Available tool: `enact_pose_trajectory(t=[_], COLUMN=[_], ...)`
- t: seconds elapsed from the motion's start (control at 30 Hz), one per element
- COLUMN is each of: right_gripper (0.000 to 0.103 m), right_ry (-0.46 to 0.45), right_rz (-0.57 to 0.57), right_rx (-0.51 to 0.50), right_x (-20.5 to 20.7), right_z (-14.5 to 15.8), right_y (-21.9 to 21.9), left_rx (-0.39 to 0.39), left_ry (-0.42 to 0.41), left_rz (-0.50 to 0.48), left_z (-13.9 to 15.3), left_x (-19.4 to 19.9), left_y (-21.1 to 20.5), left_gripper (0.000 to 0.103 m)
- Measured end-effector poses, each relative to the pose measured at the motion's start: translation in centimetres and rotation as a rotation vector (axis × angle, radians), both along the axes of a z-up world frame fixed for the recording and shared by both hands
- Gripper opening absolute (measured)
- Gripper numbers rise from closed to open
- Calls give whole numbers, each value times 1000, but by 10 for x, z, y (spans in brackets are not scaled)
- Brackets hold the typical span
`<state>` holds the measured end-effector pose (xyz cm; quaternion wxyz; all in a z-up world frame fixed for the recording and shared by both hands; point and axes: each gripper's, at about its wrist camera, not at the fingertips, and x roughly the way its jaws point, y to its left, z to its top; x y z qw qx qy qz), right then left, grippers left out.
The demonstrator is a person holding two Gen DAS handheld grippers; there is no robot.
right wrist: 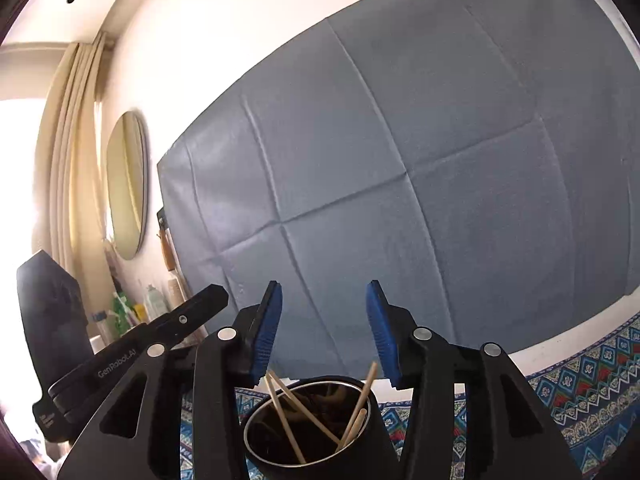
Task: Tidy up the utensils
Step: 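Withdraw both open grippers from the black cup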
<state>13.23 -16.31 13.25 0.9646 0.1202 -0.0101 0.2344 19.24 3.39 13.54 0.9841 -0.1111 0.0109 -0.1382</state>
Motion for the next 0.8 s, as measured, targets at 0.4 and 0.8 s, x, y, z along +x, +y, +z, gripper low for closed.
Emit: enact_pose_trajectory(t=[0.4, 0.8], right_gripper=[86, 88], right_ry=[-96, -52], right_rz=[-48, -116], right_rx=[-123, -113], right_x=[-74, -105], right_z=[39, 51], right_y=[11, 0], left_rx=[32, 107], left_ry=[59, 172], left_rz=[12, 110], left_z=[33, 34], left_x=[-46, -71], left_y=[12, 22], left_gripper=[87, 94])
